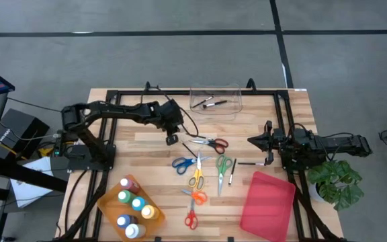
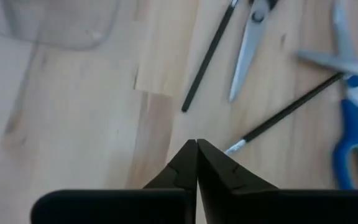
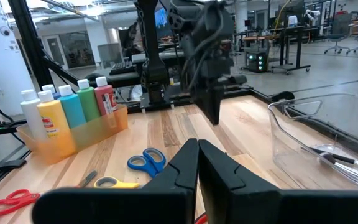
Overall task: Pick & Place Paint Supplies
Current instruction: Put the eyeshadow brush into the transparent bin
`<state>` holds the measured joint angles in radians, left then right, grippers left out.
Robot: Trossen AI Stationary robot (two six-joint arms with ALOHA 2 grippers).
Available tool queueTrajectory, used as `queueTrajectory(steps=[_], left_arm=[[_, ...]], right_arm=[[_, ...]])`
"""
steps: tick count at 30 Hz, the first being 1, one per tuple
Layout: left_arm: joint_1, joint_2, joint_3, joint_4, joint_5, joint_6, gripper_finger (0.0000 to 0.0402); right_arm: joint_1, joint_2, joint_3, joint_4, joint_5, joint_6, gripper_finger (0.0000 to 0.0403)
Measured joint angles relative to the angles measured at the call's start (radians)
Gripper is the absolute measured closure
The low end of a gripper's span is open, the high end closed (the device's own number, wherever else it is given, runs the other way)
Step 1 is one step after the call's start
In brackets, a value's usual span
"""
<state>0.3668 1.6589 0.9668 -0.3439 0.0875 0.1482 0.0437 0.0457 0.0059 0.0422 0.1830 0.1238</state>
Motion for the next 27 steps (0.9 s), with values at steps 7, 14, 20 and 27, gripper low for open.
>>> queueTrajectory(steps=[7, 14, 20, 27], left_arm=[[-0.003, 0.074, 0.000, 0.003, 0.003, 0.067, 0.0391], [-0.048, 0.052, 0.002, 0.012, 0.017, 0.180, 0.0327], [-0.093, 0.063, 0.001, 0.008, 0.017, 0.278, 0.0256], [-0.077, 0.100, 0.000, 0.001, 0.016, 0.308, 0.0220]], right_arm=[[0.000, 0.000, 0.000, 0.000, 0.000, 0.000, 0.0395], [0.000, 0.000, 0.000, 0.000, 0.000, 0.000, 0.0395], [0.000, 0.000, 0.000, 0.000, 0.000, 0.000, 0.0395], [0.000, 0.000, 0.000, 0.000, 0.000, 0.000, 0.0395]])
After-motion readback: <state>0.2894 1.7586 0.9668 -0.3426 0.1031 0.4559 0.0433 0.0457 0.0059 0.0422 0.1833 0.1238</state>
